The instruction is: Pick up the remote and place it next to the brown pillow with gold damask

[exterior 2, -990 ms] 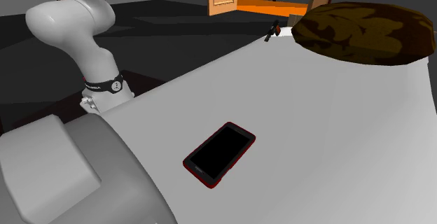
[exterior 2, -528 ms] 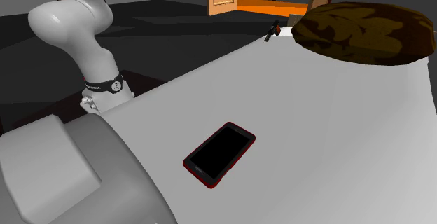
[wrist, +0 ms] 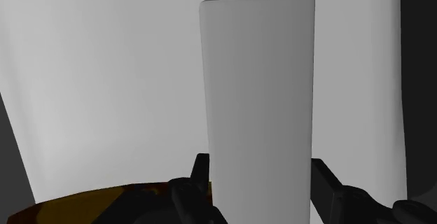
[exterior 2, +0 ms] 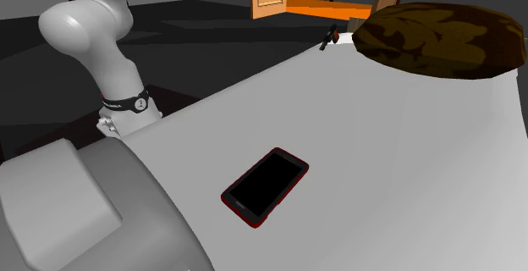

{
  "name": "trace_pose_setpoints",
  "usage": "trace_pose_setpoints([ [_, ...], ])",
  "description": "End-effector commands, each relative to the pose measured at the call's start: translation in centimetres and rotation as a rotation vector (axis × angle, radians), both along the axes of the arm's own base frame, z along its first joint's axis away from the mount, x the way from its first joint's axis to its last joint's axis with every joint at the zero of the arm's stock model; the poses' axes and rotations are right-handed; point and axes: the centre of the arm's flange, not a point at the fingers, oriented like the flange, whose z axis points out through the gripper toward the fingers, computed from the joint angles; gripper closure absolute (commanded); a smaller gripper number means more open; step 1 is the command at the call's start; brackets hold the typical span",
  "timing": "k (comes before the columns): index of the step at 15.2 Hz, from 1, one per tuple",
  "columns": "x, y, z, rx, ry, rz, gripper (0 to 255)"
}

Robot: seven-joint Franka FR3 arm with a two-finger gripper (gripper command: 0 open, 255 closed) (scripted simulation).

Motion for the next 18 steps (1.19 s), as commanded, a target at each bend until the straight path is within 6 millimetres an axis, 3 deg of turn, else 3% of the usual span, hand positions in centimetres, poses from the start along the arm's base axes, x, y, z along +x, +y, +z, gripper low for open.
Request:
trace_pose_setpoints([
  [1, -0.7, 2.4, 0.2, 0.000, -0.001, -0.001, 255],
  [6, -2.9, 9.2, 0.2, 0.000, -0.001, -0.001, 255],
  [18, -2.9, 9.2, -6.1, 0.000, -0.001, -0.001, 255],
])
